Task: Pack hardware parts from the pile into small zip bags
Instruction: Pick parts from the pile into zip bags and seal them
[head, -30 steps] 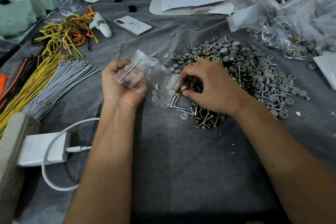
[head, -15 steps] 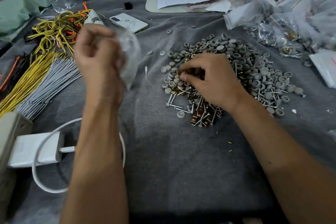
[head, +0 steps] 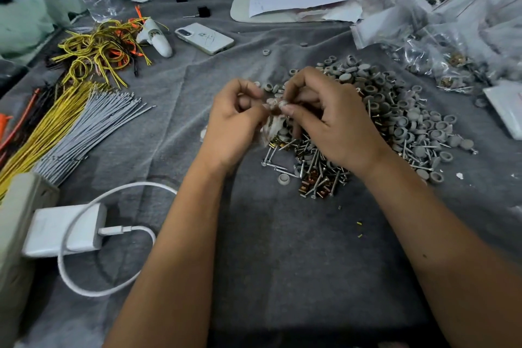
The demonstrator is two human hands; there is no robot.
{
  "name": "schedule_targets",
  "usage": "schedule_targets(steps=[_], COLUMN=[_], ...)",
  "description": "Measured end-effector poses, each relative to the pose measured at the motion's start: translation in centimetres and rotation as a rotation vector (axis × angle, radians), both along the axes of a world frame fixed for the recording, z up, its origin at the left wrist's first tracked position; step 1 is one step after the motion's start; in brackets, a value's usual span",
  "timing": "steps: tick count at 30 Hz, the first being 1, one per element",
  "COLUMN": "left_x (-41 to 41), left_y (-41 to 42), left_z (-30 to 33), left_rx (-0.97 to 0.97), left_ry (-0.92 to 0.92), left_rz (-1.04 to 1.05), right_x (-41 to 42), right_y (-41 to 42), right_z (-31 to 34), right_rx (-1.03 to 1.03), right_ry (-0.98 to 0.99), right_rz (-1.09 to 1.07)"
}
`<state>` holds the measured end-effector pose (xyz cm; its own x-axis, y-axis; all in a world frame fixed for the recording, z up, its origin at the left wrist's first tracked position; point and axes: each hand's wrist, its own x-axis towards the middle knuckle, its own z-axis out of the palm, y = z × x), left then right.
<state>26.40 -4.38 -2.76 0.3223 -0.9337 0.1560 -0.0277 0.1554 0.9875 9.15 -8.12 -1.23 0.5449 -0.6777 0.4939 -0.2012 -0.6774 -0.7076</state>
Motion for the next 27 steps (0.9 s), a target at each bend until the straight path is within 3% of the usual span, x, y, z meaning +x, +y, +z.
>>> schedule_targets(steps=[5,10,17,19,23,27], left_x=[0.0,-0.3,0.4,0.8,1.0,1.1], left_y=[0.4,1.0,0.3,0.0,-0.2,-0.4], left_z=[0.7,1.3,0.1,-0.2,-0.4,-0.6], left_rx=[-0.09,-0.172,-0.132,-0.121,-0.125,-0.127], left_ry=[0.053,0.005,-0.263,-0.29,-0.312,-0.342], left_rz=[0.022,0.04,0.251,0.346,0.392,0.391], right_x=[0.1,0.2,0.1,-0.1,0.6,1.5], right_y=[0.0,-0.2,-0.1,0.1,0.8,1.4], right_z=[-0.5,-0.5,-0.1,0.3,0.4,0.0], right_rx=[-0.02,-0.196,-0.18,-0.22,-0.245,-0.242], right_ry=[0.198,0.269,0.106,0.223,0.699,0.741], right_rz=[0.008,-0.063,-0.107,-0.076,0.003,0.087])
